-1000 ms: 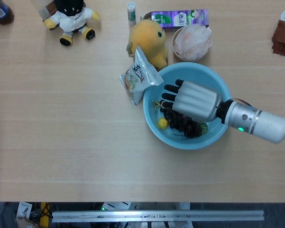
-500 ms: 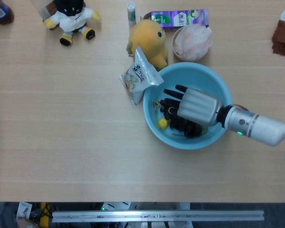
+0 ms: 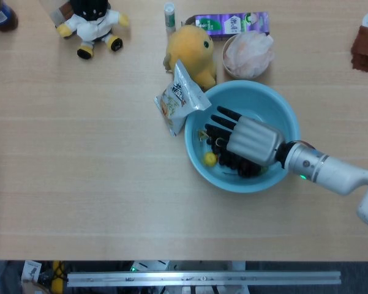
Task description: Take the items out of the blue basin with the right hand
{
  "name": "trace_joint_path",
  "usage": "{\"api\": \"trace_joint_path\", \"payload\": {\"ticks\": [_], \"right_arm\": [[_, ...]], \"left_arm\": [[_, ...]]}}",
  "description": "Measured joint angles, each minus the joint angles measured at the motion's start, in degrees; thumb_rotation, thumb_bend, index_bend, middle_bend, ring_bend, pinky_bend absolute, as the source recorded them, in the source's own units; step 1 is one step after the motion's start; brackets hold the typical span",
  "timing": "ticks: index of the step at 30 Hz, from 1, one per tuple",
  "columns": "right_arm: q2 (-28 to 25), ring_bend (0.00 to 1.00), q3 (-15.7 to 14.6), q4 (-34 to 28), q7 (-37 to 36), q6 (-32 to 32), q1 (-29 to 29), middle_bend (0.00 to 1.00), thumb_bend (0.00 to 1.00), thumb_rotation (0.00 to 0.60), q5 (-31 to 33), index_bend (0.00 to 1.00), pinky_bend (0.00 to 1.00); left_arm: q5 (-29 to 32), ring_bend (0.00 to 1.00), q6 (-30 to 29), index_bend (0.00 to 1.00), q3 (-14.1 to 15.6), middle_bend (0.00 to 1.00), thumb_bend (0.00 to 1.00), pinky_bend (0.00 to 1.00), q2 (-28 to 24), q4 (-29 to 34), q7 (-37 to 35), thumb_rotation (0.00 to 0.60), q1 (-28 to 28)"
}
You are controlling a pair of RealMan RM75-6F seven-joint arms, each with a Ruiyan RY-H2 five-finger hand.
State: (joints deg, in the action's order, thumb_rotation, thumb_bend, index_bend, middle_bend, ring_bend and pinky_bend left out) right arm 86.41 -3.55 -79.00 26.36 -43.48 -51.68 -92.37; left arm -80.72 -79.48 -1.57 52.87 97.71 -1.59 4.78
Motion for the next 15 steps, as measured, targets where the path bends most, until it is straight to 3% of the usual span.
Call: {"api": "trace_joint_path", "payload": {"ticks": [11,15], "right_arm": [[1.77,0.0,0.78,-1.03,5.71,-0.87,2.43,0.08,0.0,0.6,3.56,0.31,0.04],[2.18,0.0,0.8,-1.57,7.97,-1.39,3.46,0.13,0.0,0.6,4.71,0.31,0.11]], "left_arm": [[-0.01,0.26,0.6,0.36,0.11,0.23,0.36,0.16,0.18,-0.38,-0.17,0.6,0.25],[0.05,0.26,0.76,0.36,0.13,0.23,0.36,0.16,0.23,-0.61,-0.32,0.6,0.29]]}}
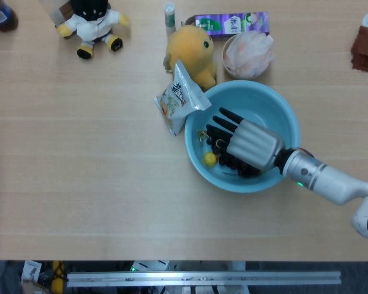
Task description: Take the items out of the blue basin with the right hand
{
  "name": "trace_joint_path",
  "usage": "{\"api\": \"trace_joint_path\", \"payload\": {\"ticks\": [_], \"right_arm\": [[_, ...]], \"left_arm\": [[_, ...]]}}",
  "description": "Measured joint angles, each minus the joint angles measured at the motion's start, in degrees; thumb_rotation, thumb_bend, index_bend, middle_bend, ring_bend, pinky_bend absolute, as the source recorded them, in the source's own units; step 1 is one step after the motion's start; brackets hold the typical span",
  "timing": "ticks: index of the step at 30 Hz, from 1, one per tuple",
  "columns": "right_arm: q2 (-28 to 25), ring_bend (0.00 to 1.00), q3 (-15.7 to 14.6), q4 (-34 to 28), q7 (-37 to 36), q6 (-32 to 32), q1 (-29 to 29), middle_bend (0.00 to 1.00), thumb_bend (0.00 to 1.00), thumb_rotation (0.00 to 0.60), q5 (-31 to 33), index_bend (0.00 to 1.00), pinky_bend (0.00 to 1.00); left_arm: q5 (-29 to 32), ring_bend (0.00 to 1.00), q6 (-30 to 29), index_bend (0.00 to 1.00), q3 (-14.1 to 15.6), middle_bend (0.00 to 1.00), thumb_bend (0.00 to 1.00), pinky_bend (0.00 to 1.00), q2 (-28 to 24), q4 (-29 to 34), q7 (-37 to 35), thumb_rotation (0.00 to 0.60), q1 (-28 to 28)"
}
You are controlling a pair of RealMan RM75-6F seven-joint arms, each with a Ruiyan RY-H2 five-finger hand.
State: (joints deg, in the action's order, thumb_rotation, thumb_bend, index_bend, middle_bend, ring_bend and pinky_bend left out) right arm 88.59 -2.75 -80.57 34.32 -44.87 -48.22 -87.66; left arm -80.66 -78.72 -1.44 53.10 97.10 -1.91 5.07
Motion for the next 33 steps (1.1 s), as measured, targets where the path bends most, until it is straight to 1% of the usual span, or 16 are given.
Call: {"api": "trace_joint_path", "payload": {"ticks": [3,8,16,23,30,33], "right_arm": [[0.29,0.02,0.12,-0.36,0.81,-0.76,0.78,0.17,0.0,0.6,0.79,0.31,0.17],[0.64,0.1,0.38,-0.51,1.61,-0.82,1.27,0.2,0.0,0.6,1.88,0.31,0.24],[1.76,0.11,0.81,-0.17,3.4,0.46,1.33,0.21,0.0,0.6,4.17,0.31,0.24],[3.98,0.11,1.65,1.01,5.69,0.86,1.05,0.22,0.03,0.6,5.92,0.31,0.24],[6.46,0.12,1.63,2.94,6.88,0.31,1.16,0.24,0.03,0.6,6.35,0.31,0.24],[7.38,0.13,1.4,3.73,6.97,-0.26,1.29,0.25,0.04,0.6,5.85,0.35,0.25]], "left_arm": [[0.01,0.26,0.15,0.36,0.02,0.23,0.36,0.16,0.1,-0.12,-0.06,0.6,0.09],[0.0,0.26,0.34,0.36,0.07,0.23,0.36,0.16,0.25,-0.24,-0.08,0.6,0.16],[0.1,0.26,0.51,0.36,0.09,0.23,0.36,0.16,0.38,-0.59,-0.27,0.6,0.22],[0.21,0.26,0.55,0.36,0.18,0.23,0.36,0.16,0.44,-0.82,-0.49,0.6,0.13],[0.28,0.26,0.24,0.36,0.13,0.23,0.36,0.16,0.26,-0.83,-0.68,0.6,-0.05],[0.32,0.26,0.21,0.36,0.16,0.23,0.36,0.16,0.12,-0.75,-0.74,0.6,-0.11]]}}
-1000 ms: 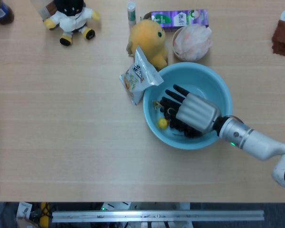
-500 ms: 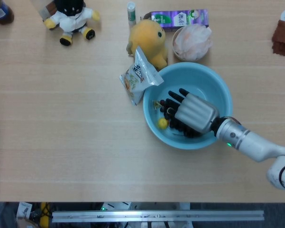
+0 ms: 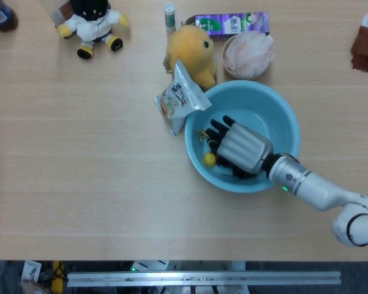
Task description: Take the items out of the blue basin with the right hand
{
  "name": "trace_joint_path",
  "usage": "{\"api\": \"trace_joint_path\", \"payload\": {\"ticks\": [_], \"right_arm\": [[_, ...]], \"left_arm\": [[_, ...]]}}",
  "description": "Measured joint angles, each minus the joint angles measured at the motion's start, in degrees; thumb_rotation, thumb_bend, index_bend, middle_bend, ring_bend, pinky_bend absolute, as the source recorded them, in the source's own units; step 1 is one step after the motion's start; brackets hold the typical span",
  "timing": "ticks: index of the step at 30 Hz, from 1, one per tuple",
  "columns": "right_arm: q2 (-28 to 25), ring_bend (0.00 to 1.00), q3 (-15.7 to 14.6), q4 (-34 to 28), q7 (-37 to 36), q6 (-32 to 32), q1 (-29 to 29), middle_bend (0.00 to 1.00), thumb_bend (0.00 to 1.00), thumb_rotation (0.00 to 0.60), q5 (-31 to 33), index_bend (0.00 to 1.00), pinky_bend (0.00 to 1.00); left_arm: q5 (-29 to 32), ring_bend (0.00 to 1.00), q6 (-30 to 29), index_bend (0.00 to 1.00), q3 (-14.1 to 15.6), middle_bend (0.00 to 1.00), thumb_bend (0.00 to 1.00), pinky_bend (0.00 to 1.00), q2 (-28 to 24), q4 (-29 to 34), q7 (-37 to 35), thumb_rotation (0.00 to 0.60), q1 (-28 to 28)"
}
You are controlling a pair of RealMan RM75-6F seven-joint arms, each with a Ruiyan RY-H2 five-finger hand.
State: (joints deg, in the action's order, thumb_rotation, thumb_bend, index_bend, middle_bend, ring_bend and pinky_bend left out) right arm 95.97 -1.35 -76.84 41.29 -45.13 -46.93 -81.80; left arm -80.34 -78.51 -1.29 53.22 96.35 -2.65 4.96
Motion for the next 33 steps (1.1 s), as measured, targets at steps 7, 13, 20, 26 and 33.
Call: {"api": "trace_joint_path", "payload": {"ticks": [7,13,20,26,33], "right_arm": [[1.56,0.16,-0.08,1.53,-0.62,-1.53,0.54,0.27,0.08,0.6,-0.85,0.43,0.27],[2.0,0.17,-0.36,2.17,-0.15,-1.56,0.79,0.29,0.11,0.6,-0.88,0.45,0.28],[2.63,0.19,-0.56,3.04,-0.23,-1.34,0.88,0.3,0.18,0.6,-1.01,0.47,0.3],[2.95,0.21,-0.57,3.72,-0.55,-1.46,1.02,0.32,0.23,0.6,-1.14,0.5,0.31],[3.49,0.23,-0.6,4.83,-1.67,-1.72,1.22,0.34,0.28,0.6,-1.58,0.55,0.32]], "left_arm": [[-0.02,0.26,-0.03,0.36,0.05,0.23,0.36,0.16,-0.13,0.07,-0.09,0.6,-0.08],[-0.06,0.26,-0.1,0.36,0.04,0.23,0.36,0.16,-0.19,0.03,-0.32,0.6,-0.13],[0.01,0.26,-0.19,0.36,-0.01,0.23,0.36,0.16,-0.31,-0.05,-0.56,0.6,-0.21],[0.02,0.26,0.09,0.36,-0.02,0.23,0.36,0.16,-0.2,-0.21,-0.63,0.6,-0.07],[0.04,0.26,0.19,0.36,-0.01,0.23,0.36,0.16,-0.18,-0.25,-0.76,0.6,-0.05]]}}
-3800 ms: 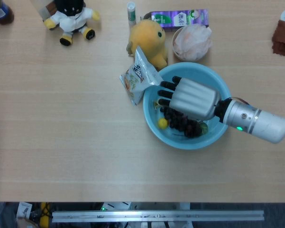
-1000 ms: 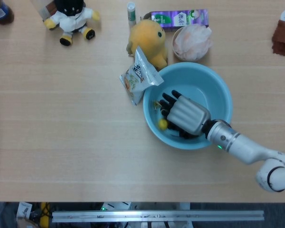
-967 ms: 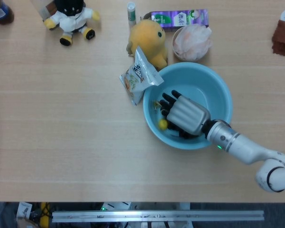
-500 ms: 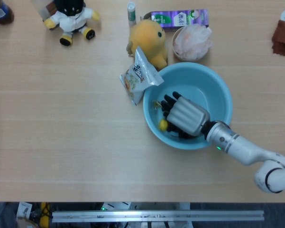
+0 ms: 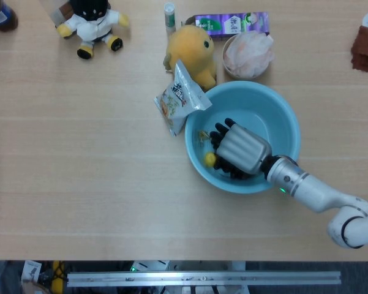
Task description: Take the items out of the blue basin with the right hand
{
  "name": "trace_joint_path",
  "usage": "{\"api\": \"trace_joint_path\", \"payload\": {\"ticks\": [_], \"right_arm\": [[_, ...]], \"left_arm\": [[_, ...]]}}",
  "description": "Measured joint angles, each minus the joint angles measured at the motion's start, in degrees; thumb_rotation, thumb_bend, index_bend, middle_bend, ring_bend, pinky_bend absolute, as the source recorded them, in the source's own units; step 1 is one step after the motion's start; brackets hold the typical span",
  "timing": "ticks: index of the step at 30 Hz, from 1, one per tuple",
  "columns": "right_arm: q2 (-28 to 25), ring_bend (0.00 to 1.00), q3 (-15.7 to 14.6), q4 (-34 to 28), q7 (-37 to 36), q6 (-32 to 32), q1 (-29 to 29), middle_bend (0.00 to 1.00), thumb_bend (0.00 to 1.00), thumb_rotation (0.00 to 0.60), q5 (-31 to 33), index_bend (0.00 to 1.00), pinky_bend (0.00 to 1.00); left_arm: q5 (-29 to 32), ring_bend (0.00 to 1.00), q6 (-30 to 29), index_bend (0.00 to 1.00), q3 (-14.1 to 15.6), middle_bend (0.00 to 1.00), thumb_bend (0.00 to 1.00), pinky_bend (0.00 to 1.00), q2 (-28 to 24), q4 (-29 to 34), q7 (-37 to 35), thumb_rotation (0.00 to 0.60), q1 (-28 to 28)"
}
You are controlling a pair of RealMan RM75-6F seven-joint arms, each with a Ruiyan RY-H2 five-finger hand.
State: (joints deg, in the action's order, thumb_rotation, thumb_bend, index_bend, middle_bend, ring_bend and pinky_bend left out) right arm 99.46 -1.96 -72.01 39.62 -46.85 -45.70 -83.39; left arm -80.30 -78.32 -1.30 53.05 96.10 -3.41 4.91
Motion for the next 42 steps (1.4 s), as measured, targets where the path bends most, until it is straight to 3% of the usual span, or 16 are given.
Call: {"api": "trace_joint_path", "payload": {"ticks": [23,42], "right_arm": [[1.15,0.33,-0.12,2.43,-7.62,-3.44,1.09,0.43,0.36,0.6,-3.75,0.71,0.36],[-4.64,0.36,0.89,-5.0,-10.71,-9.35,2.57,0.46,0.36,0.6,-7.2,0.74,0.36]], "left_arm": [[0.23,0.26,0.09,0.36,-0.06,0.23,0.36,0.16,-0.2,-0.07,-0.12,0.6,-0.04],[0.04,0.26,0.0,0.36,-0.2,0.23,0.36,0.16,-0.31,0.41,0.32,0.6,0.16]]}}
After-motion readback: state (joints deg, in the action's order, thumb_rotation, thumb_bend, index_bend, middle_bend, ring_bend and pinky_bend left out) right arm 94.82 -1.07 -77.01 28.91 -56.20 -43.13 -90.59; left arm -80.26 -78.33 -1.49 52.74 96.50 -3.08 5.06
